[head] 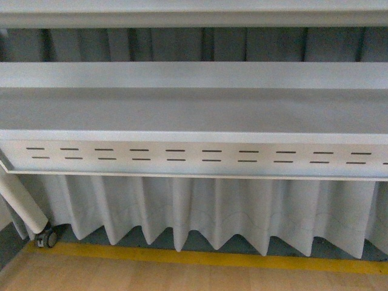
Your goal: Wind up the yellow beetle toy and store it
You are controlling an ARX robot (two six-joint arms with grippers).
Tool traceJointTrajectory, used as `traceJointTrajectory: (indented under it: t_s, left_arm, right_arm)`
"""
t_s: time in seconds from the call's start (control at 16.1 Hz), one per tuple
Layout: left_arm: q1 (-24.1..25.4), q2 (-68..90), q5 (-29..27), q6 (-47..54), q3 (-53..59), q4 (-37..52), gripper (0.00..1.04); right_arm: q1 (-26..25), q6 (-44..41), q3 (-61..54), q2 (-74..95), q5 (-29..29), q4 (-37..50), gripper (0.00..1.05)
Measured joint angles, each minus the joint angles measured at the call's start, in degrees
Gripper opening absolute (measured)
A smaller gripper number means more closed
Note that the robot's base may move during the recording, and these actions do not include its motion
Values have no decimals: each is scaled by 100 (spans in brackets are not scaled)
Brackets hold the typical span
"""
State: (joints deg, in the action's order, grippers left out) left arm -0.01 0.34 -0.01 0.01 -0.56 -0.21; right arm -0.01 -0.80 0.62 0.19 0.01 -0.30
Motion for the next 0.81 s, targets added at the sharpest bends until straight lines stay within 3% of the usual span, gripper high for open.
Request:
traceJointTrajectory:
  t_s: [0.81]
  left_arm:
    - [0,0,0,0,0,-2,98]
  right_arm:
    - [0,0,0,0,0,0,98]
